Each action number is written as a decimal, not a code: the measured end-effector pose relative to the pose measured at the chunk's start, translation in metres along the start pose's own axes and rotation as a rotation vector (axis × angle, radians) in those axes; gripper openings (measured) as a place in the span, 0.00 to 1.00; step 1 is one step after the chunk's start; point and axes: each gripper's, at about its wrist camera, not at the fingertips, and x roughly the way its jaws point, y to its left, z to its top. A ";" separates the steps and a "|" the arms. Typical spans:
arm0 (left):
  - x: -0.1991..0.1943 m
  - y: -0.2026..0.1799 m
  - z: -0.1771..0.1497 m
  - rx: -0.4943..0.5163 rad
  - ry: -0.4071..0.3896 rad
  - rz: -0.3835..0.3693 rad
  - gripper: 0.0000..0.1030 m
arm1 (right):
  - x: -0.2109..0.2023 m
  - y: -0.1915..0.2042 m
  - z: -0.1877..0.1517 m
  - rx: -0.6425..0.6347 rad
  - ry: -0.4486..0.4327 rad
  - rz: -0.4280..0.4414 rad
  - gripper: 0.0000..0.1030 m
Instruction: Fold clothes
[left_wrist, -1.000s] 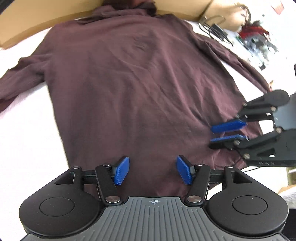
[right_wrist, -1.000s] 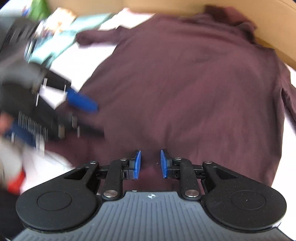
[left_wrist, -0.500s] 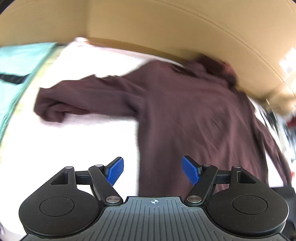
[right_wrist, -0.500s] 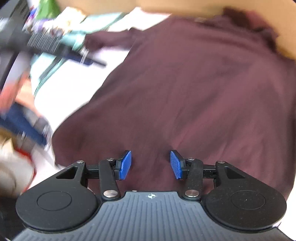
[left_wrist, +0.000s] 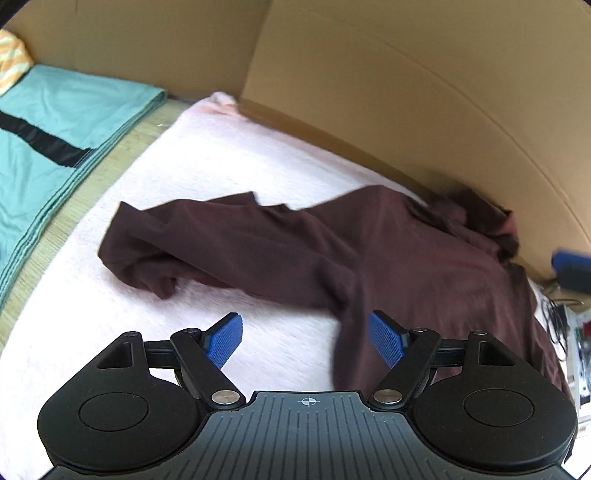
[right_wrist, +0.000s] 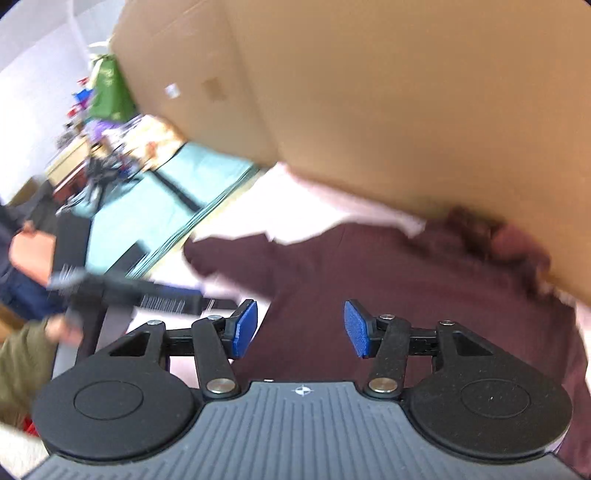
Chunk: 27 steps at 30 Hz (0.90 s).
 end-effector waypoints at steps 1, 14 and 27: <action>0.004 0.008 0.004 -0.007 0.012 -0.004 0.84 | 0.012 0.002 0.009 -0.003 -0.005 -0.016 0.60; 0.044 0.052 0.029 -0.048 0.062 -0.045 0.84 | 0.189 -0.024 0.070 -0.289 0.168 -0.212 0.68; 0.051 0.054 0.036 -0.081 0.051 -0.069 0.84 | 0.212 -0.055 0.091 -0.368 0.408 0.012 0.70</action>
